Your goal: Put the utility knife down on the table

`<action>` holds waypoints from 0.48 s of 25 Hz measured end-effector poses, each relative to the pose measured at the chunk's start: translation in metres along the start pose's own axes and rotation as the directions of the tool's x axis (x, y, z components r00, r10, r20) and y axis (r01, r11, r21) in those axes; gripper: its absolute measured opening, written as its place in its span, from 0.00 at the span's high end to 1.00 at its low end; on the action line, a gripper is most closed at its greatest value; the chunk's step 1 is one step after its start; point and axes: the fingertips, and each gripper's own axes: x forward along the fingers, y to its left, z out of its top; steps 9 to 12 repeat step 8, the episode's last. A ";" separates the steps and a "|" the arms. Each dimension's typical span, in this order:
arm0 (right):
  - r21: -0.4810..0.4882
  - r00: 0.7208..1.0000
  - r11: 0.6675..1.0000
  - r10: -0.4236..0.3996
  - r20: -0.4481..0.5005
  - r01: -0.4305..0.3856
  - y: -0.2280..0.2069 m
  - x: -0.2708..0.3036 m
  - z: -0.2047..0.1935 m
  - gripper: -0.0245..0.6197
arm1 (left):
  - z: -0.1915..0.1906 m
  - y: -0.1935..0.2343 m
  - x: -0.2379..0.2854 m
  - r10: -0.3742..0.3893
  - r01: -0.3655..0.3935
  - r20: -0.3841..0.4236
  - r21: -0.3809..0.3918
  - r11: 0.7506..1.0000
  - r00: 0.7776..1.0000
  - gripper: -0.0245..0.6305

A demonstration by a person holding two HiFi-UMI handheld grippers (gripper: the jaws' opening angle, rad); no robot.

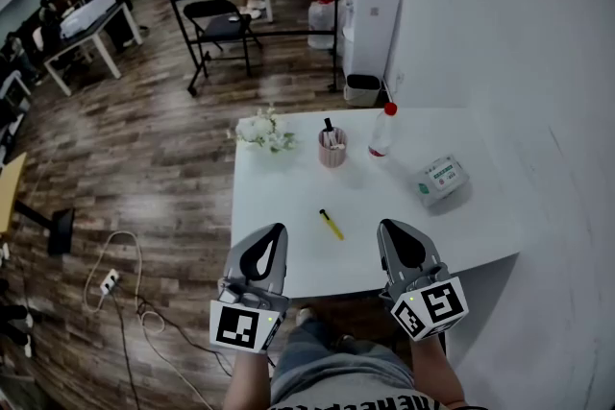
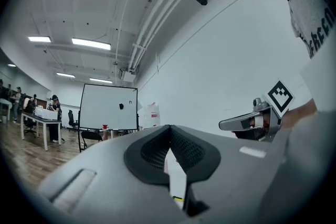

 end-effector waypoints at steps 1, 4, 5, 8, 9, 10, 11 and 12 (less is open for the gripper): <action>0.000 1.000 1.000 0.001 0.002 -0.001 0.000 -0.001 0.000 0.96 | 0.000 -0.001 0.000 0.001 -0.001 0.000 -0.001 1.000 1.000 0.94; -0.002 1.000 1.000 0.004 0.004 -0.004 0.000 -0.002 0.001 0.96 | -0.001 -0.002 -0.001 0.004 -0.004 -0.001 -0.002 1.000 1.000 0.94; -0.003 1.000 1.000 0.005 0.005 -0.005 0.000 -0.002 0.002 0.96 | -0.001 -0.002 -0.001 0.004 -0.004 0.000 -0.001 1.000 1.000 0.94; -0.006 1.000 1.000 0.007 0.010 -0.007 0.001 -0.002 0.003 0.96 | 0.000 -0.002 -0.001 0.004 -0.004 0.000 -0.001 1.000 1.000 0.94; -0.006 1.000 1.000 0.007 0.010 -0.007 0.001 -0.002 0.003 0.96 | 0.000 -0.002 -0.001 0.004 -0.004 0.000 -0.001 1.000 1.000 0.94; -0.006 1.000 1.000 0.007 0.010 -0.007 0.001 -0.002 0.003 0.96 | 0.000 -0.002 -0.001 0.004 -0.004 0.000 -0.001 1.000 1.000 0.94; -0.006 1.000 1.000 0.007 0.010 -0.007 0.001 -0.002 0.003 0.96 | 0.000 -0.002 -0.001 0.004 -0.004 0.000 -0.001 1.000 1.000 0.94; -0.006 1.000 1.000 0.007 0.010 -0.007 0.001 -0.002 0.003 0.96 | 0.000 -0.002 -0.001 0.004 -0.004 0.000 -0.001 1.000 1.000 0.94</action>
